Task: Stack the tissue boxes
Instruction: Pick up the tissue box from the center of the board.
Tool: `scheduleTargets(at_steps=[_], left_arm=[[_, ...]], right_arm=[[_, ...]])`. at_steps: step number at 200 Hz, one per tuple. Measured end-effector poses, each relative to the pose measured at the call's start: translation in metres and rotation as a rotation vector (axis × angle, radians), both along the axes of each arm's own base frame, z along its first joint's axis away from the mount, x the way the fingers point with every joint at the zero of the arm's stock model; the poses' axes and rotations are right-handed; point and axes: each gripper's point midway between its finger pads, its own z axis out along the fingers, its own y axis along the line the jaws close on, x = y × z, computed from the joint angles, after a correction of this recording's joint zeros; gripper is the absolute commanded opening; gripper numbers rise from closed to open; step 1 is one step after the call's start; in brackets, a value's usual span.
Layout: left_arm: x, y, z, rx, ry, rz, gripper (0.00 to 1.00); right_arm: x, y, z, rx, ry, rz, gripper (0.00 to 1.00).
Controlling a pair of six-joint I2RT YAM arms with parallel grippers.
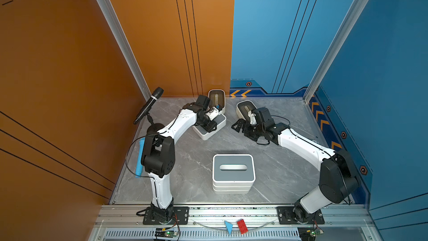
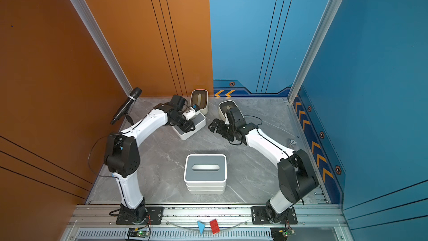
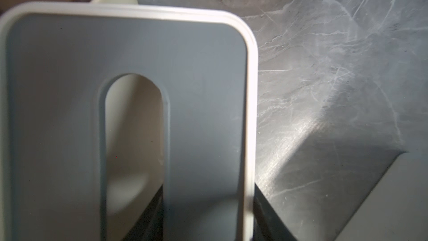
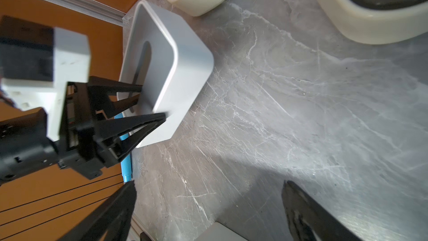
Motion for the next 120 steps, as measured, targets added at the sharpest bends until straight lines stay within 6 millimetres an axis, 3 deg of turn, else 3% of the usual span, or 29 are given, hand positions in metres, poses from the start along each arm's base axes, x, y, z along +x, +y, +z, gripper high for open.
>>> scheduleTargets(at_steps=[31, 83, 120], left_arm=[[-0.014, 0.011, 0.038, -0.016, -0.058, 0.049, 0.44], [-0.045, 0.023, 0.066, -0.023, -0.049, 0.105, 0.44], [-0.075, 0.016, 0.093, -0.039, -0.068, 0.077, 0.44]], right_arm=[[-0.01, -0.008, 0.004, 0.015, -0.002, 0.001, 1.0], [-0.021, -0.035, 0.033, 0.055, -0.06, -0.03, 1.0], [-0.035, -0.056, 0.05, 0.075, -0.105, -0.04, 1.0]])
